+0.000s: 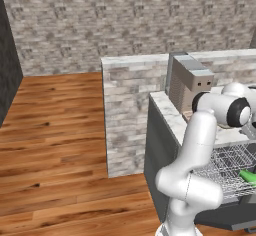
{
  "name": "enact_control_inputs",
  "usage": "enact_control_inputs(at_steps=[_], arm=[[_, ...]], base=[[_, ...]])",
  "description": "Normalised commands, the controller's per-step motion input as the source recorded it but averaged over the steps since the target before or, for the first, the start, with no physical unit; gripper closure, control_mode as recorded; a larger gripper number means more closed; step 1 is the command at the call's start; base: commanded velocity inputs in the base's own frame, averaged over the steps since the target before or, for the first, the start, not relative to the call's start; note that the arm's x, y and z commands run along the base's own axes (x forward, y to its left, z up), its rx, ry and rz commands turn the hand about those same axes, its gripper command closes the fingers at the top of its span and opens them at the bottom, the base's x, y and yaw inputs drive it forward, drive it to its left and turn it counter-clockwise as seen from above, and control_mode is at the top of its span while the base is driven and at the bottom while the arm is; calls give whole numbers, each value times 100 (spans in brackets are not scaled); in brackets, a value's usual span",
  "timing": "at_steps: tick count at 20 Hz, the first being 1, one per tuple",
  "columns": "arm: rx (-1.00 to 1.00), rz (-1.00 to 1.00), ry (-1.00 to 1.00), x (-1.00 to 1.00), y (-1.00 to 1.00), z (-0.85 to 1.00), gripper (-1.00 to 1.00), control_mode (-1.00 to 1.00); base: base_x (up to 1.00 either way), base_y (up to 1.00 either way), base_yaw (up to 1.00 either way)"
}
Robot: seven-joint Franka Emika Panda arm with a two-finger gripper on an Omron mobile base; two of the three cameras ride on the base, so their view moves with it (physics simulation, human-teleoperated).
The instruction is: Pick up the cup and bowl from the counter, place them in the dishwasher, and close the dishwasher door.
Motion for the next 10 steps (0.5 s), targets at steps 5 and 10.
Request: enact_control_inputs(at_steps=[5,10], arm=[[0,0,0,23,0,-17,-100,-100],[0,0,0,28,0,-23,-100,-100]], base=[[0,0,0],[0,0,0]])
